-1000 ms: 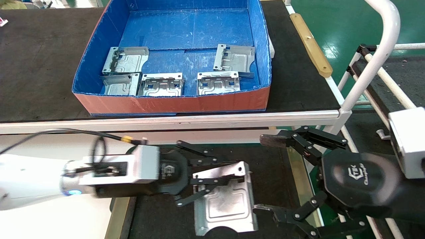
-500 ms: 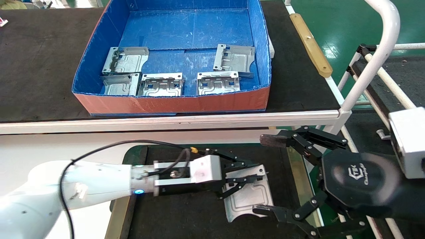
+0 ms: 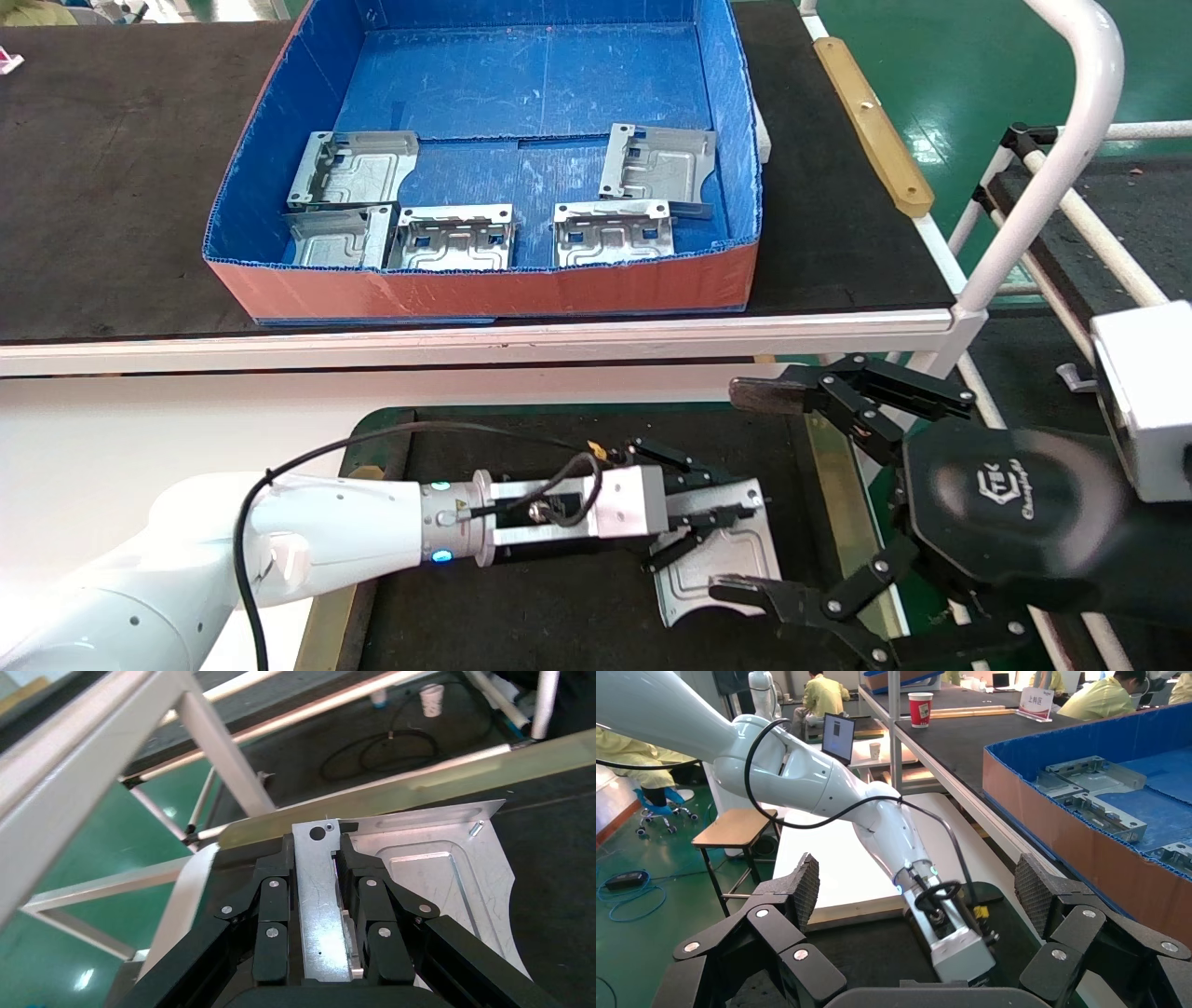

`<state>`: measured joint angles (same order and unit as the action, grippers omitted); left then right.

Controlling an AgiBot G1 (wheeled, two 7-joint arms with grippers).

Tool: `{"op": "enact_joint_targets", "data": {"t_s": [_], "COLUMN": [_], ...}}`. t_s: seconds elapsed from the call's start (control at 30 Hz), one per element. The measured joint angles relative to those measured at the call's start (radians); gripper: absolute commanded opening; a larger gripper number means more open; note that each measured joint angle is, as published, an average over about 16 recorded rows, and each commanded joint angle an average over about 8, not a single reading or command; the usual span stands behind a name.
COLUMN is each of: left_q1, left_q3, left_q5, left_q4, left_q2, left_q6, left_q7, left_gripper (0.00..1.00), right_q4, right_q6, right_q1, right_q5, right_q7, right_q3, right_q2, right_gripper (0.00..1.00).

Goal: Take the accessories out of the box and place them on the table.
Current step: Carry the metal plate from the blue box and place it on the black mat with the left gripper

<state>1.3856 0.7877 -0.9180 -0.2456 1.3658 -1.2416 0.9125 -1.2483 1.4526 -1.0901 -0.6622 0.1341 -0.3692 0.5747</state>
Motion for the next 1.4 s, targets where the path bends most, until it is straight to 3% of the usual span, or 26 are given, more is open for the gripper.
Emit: {"op": "enact_joint_targets", "data": {"t_s": [0.73, 0.77, 1.0, 1.03, 1.4], "left_q1": [-0.024, -0.024, -0.022, -0.022, -0.021], "left_q3": [0.172, 0.179, 0.218, 0.221, 0.225], "left_q5": [0.121, 0.128, 0.161, 0.163, 0.168], "left_q4": [-0.137, -0.142, -0.162, -0.163, -0.164], "left_q2": [0.004, 0.004, 0.004, 0.004, 0.003], "left_q6": [0.135, 0.137, 0.144, 0.145, 0.146], "left_q7": [-0.021, -0.021, -0.019, -0.019, -0.019], "left_gripper": [0.00, 0.05, 0.93, 1.00, 1.00], "right_q4": [0.000, 0.000, 0.000, 0.000, 0.000], "right_q6": [0.000, 0.000, 0.000, 0.000, 0.000], "right_q1": [0.000, 0.000, 0.000, 0.000, 0.000], "right_q5": [0.000, 0.000, 0.000, 0.000, 0.000], "right_q7": [0.000, 0.000, 0.000, 0.000, 0.000], "right_q3": [0.000, 0.000, 0.000, 0.000, 0.000], "right_q2": [0.000, 0.000, 0.000, 0.000, 0.000], "right_gripper": [1.00, 1.00, 1.00, 1.00, 1.00]}}
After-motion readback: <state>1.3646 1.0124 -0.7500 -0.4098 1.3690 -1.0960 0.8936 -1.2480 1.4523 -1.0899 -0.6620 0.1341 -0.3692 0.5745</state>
